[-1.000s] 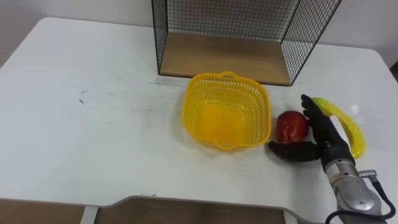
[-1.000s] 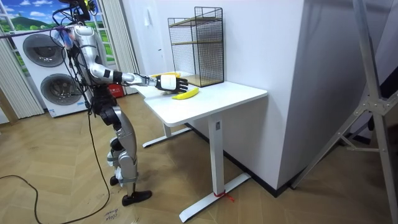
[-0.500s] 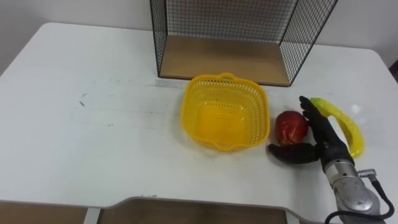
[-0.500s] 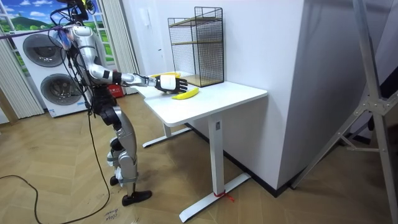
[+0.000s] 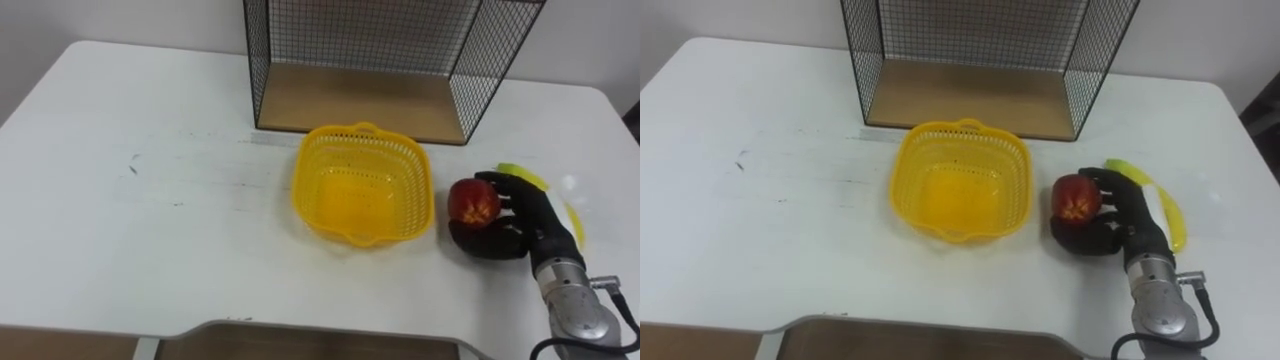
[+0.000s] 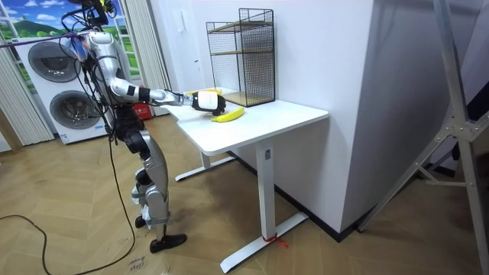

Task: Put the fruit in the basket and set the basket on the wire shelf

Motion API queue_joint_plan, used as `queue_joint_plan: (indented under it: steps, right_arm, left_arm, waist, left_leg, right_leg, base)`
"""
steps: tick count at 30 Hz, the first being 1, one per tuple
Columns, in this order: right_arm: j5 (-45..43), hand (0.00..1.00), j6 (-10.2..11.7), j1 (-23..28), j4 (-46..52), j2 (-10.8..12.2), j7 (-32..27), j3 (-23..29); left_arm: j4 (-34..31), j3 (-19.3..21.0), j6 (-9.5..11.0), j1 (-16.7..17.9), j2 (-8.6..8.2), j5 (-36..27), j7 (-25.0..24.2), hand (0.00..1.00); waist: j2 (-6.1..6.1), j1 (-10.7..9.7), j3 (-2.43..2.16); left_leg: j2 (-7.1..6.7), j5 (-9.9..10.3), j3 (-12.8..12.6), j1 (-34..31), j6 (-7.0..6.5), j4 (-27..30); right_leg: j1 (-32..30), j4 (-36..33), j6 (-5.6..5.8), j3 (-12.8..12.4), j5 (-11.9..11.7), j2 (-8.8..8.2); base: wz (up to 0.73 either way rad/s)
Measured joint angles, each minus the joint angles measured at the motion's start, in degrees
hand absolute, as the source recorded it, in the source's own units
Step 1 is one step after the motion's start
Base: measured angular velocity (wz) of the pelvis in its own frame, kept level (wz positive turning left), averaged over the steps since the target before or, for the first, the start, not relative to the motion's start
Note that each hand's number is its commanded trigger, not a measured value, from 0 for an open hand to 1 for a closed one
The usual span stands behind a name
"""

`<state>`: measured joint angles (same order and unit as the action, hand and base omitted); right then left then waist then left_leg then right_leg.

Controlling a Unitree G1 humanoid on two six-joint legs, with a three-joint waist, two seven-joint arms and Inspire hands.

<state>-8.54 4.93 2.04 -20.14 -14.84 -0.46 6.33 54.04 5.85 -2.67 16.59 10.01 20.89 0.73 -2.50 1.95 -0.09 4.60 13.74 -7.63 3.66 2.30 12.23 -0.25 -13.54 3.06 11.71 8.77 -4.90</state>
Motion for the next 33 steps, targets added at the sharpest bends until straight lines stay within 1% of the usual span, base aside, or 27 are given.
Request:
queue_joint_plan:
  steps: [9,13,16,17,19,21,25,27,29,31,33]
  right_arm:
    - [-0.3,1.0,0.0,0.0,-0.4,0.2,0.6,0.0]
    - [0.0,1.0,0.0,0.0,-0.4,0.2,0.5,-0.1]
    - [0.8,1.0,0.0,0.0,-0.4,0.2,-0.5,-0.2]
    - [1.5,1.0,0.0,0.0,-0.4,0.3,-1.0,-0.2]
    - [2.4,1.0,0.0,0.0,-0.3,0.3,-1.8,-0.2]
    - [2.3,1.0,0.0,0.0,0.5,0.3,-2.5,-0.2]
    - [2.0,1.0,0.0,0.1,4.8,0.3,-4.7,-0.1]
    - [2.3,1.0,0.0,0.1,7.6,0.3,-5.1,-0.1]
    - [2.9,1.0,0.0,0.1,10.2,0.3,-5.8,-0.1]
    - [3.9,1.0,0.0,0.1,11.1,0.3,-6.0,-0.1]
    - [4.4,1.0,0.0,0.1,12.0,0.3,-6.0,-0.1]
  left_arm:
    - [0.0,0.3,0.1,0.0,0.0,0.1,0.3,0.0]
    - [1.3,0.1,0.1,-0.1,0.0,0.1,0.4,0.0]
    - [1.4,0.1,0.1,0.1,-0.01,0.2,0.4,0.0]
    - [1.4,0.2,0.1,0.1,-0.01,0.2,0.3,0.0]
    - [1.4,0.2,0.1,0.2,-0.01,0.2,0.0,0.0]
    - [1.4,0.4,0.1,0.2,-0.13,0.1,-0.2,0.0]
    - [1.5,1.0,0.1,0.2,-0.32,0.1,-0.3,0.0]
    - [1.5,1.0,0.1,0.0,-0.32,0.0,-0.5,0.0]
    - [1.5,1.0,0.1,-0.4,-0.33,0.1,-0.5,0.0]
    - [1.5,1.0,0.1,-0.5,-0.33,0.1,-0.5,0.0]
    - [1.5,1.0,0.1,-0.4,-0.35,0.1,-0.7,0.0]
  waist:
    - [-0.19,0.0,0.06]
    - [-0.29,0.0,0.1]
    - [-0.29,0.1,0.1]
    - [-0.39,0.1,0.03]
    - [-0.28,0.2,0.11]
    - [-0.07,0.1,0.21]
    - [0.19,0.0,0.16]
    - [0.13,0.0,0.13]
    - [-0.08,0.0,-0.01]
    - [-0.22,0.1,-0.1]
    - [-0.21,0.1,-0.1]
  left_leg:
    - [0.0,0.0,0.0,0.1,0.0,0.0]
    - [0.0,0.0,0.0,0.0,0.0,0.0]
    - [0.0,0.0,-0.1,-0.1,0.0,0.0]
    - [0.0,0.0,-0.1,-0.1,0.0,0.0]
    - [-0.01,0.0,-0.1,-0.1,0.0,0.0]
    - [-0.02,0.0,-0.1,-0.2,0.0,0.0]
    - [-0.04,0.0,-0.1,-0.4,0.0,0.0]
    - [-0.05,0.0,-0.2,-0.5,0.0,0.0]
    - [-0.07,0.0,-0.2,-0.5,0.0,0.0]
    - [-0.07,0.0,-0.2,-0.5,0.0,0.1]
    - [-0.08,0.0,-0.2,-0.4,0.0,0.1]
  right_leg:
    - [0.1,0.0,0.0,0.0,0.0,0.02]
    - [0.0,-0.1,0.0,0.0,0.0,0.02]
    - [-0.1,-0.1,0.0,-0.1,0.0,0.03]
    - [-0.2,-0.1,0.0,-0.1,0.0,0.02]
    - [-0.2,-0.2,0.0,-0.1,0.0,0.02]
    - [-0.3,-0.3,0.0,-0.1,0.0,-0.01]
    - [-0.6,-0.3,0.01,-0.1,0.0,-0.03]
    - [-0.7,-0.3,0.01,-0.2,0.0,-0.03]
    - [-0.7,-0.3,0.01,-0.2,0.0,-0.03]
    - [-0.6,-0.2,0.01,-0.2,0.0,-0.03]
    - [-0.6,-0.2,0.01,-0.2,0.0,-0.04]
  base:
    - [0.0]
    - [0.0]
    - [0.0]
    - [0.0]
    - [0.0]
    - [0.0]
    - [0.0]
    - [0.0]
    - [0.0]
    - [0.0]
    - [0.0]
